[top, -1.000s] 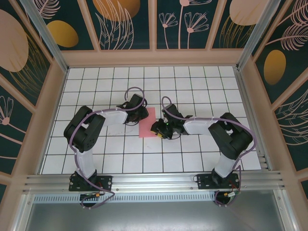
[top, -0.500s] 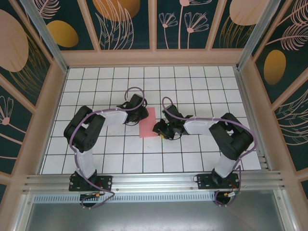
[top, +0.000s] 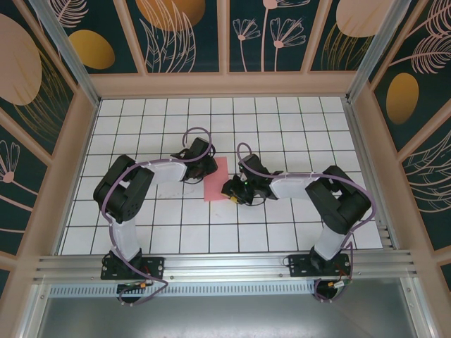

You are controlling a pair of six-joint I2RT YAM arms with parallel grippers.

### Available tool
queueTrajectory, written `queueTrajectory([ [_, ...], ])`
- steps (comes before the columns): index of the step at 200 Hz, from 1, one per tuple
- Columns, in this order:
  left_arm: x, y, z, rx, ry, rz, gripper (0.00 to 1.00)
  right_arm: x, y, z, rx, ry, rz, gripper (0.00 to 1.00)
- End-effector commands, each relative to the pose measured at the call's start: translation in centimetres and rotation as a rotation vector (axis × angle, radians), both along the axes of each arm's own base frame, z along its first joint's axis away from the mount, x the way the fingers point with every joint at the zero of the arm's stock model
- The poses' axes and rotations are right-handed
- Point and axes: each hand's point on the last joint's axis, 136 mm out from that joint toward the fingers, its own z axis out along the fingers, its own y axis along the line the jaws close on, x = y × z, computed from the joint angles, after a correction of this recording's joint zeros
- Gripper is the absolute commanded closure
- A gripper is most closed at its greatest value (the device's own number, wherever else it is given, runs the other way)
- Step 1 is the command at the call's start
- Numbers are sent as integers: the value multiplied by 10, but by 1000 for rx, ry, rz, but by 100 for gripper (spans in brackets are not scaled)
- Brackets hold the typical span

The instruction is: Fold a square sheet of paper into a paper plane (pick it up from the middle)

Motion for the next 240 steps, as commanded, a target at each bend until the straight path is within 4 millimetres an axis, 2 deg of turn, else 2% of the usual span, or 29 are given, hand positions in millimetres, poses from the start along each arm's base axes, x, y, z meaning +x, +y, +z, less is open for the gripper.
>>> queueTrajectory([
  [1,-36,26,-40,101,164,5,70,0,9,9,66,-10,-8,67],
  [23,-35,25,-37,94,158,2,70,2,5,7,60,-7,-46,73],
  [46,-33,21,-27,71,132,-12,70,4,-7,1,16,6,-101,88],
  [52,-31,17,-23,53,114,-29,70,5,-13,-1,-14,12,-124,96],
  [59,-30,9,-15,22,87,-70,70,6,-22,-4,-51,12,-150,99],
  [71,-23,-10,8,-57,13,-155,69,7,-29,-2,-83,-4,-161,100],
  [76,-28,-12,8,-70,8,-186,69,8,-31,-1,-91,-9,-161,100],
  [92,-26,-28,28,-134,-60,-275,68,6,-36,2,-107,-11,-153,100],
  [110,-25,-37,35,-166,-82,-326,67,2,-41,2,-110,-4,-151,100],
  [147,-32,-53,33,-246,-77,-387,68,-9,-53,2,-120,15,-168,100],
  [190,-42,-64,45,-292,-141,-447,66,-12,-58,2,-110,21,-182,100],
  [217,-45,-57,24,-242,-90,-434,69,-12,-58,1,-103,28,-180,100],
  [240,-47,-59,11,-237,-49,-431,71,-12,-57,1,-93,31,-176,99],
])
